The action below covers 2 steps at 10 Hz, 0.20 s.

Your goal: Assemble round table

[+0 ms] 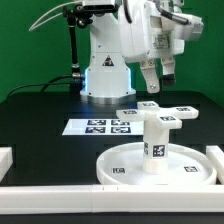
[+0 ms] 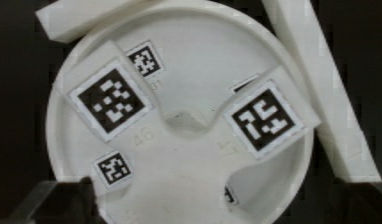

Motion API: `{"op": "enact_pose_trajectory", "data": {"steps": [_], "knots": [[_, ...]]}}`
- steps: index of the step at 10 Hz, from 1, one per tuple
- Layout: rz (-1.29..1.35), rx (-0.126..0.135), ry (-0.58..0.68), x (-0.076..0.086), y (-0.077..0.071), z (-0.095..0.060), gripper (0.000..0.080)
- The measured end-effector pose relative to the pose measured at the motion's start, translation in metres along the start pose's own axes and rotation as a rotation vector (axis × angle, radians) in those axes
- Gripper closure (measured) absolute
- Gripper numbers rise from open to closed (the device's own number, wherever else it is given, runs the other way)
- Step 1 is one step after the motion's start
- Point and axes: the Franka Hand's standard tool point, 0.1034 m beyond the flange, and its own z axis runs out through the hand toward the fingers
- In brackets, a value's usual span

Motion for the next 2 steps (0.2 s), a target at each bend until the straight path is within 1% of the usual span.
{"op": "enact_pose_trajectory", "data": {"steps": [2], "knots": [[0.000,-0.001,0.001,0.0001,0.0003,0.0005,0.0151]]}}
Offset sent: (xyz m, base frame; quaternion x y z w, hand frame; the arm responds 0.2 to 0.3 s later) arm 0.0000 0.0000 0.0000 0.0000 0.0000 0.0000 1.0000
